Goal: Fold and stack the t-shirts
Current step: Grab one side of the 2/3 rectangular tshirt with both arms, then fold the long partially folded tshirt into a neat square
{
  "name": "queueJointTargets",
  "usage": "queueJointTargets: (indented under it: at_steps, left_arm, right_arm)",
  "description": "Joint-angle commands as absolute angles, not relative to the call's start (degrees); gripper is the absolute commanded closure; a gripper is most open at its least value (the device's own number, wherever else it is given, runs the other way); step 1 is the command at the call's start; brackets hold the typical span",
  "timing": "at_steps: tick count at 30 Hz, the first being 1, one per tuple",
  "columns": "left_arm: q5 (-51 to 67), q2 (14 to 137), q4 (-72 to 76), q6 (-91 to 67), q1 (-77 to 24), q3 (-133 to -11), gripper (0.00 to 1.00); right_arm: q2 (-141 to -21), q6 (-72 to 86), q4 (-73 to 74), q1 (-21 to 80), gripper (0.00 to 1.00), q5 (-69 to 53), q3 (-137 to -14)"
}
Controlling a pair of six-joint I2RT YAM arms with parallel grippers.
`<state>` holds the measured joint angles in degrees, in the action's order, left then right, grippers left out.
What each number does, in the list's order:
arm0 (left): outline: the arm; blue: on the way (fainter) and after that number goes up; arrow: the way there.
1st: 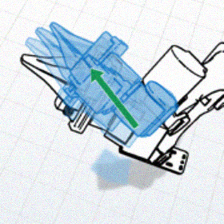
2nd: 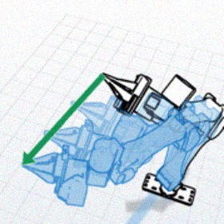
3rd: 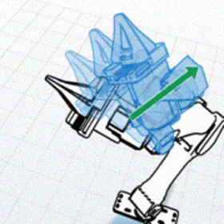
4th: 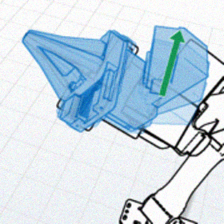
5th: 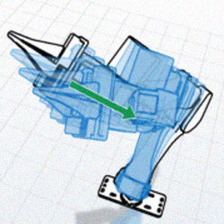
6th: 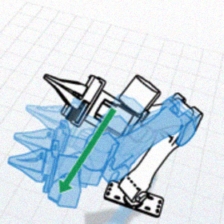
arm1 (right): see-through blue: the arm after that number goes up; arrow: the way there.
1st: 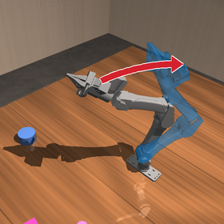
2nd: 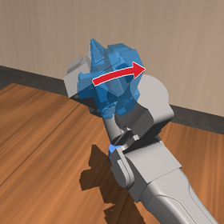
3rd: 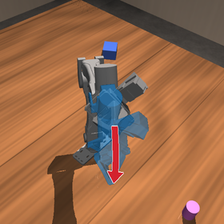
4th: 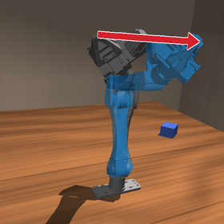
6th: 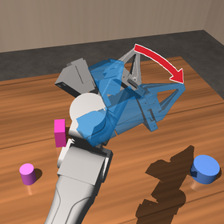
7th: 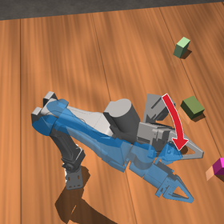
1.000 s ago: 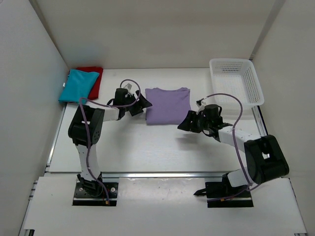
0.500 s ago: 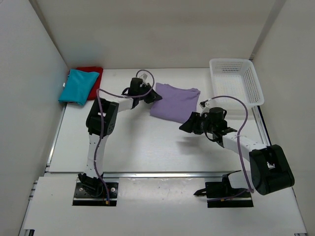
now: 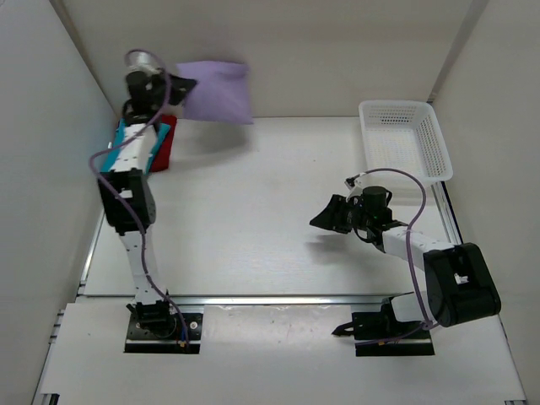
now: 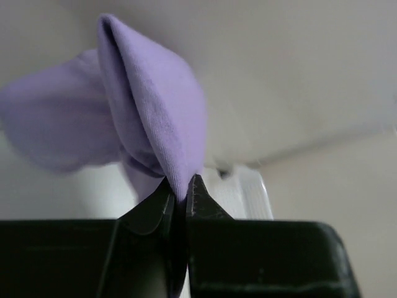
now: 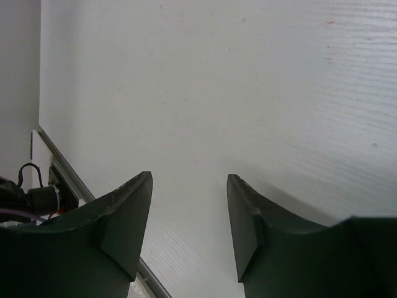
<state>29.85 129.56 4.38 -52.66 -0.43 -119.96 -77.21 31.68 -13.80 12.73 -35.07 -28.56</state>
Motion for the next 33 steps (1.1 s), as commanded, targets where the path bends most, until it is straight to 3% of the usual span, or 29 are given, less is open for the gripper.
queueJointTargets:
  at_steps: [1,3,4,5,6,7,10,15,25,26,27,33]
  left_arm:
    - [26.65,119.04,8.94,-55.98,11.48,-107.47,1.0]
    - [23.75,113.23,12.82,-58.61,15.88,-92.62,0.9]
    - [23.21,112.25,16.23,-60.71,18.69,-88.98,0.73]
    - [23.38,110.5,20.17,-63.95,19.68,-81.98,0.44]
    - [23.55,109.35,21.69,-64.94,22.47,-75.82,0.09]
    - [23.73,108.99,24.58,-67.39,24.68,-73.24,0.01]
    - [21.54,105.3,24.43,-68.38,28.64,-62.35,0.01]
    - [18.64,97.84,19.7,-63.81,30.15,-57.23,0.02]
    - [16.18,87.99,16.97,-53.27,11.46,-49.22,0.01]
    - [14.61,87.63,15.57,-50.83,7.34,-48.78,0.01]
    - [14.07,87.28,13.56,-47.15,4.86,-49.21,0.01]
    - [15.45,88.86,3.44,-37.02,-17.37,-51.51,0.02]
  right_arm:
    - [-77.69,31.02,-16.61,13.45,0.5,-37.0,-28.04]
    - [-77.69,30.67,-16.87,13.8,0.5,-37.44,-27.51]
    - [-77.61,31.11,-16.87,14.23,0.5,-37.96,-27.42]
    - [-77.69,30.5,-17.31,14.67,0.5,-37.71,-27.25]
    - [-77.61,30.76,-17.4,15.11,0.5,-37.79,-27.33]
    - [-77.78,30.94,-17.4,15.73,0.5,-37.62,-27.25]
    - [-77.7,30.76,-17.14,17.4,0.49,-38.14,-26.9]
    - [-76.38,30.93,-18.19,20.3,0.46,-36.31,-24.96]
    - [-71.29,28.57,-12.32,25.93,0.37,-26.03,-22.94]
    - [-70.67,28.48,-11.7,26.28,0.11,-24.71,-22.77]
    - [-70.23,28.3,-10.65,27.06,0.01,-23.74,-22.42]
    - [-67.59,25.32,-6.42,26.37,0.01,-18.82,-21.72]
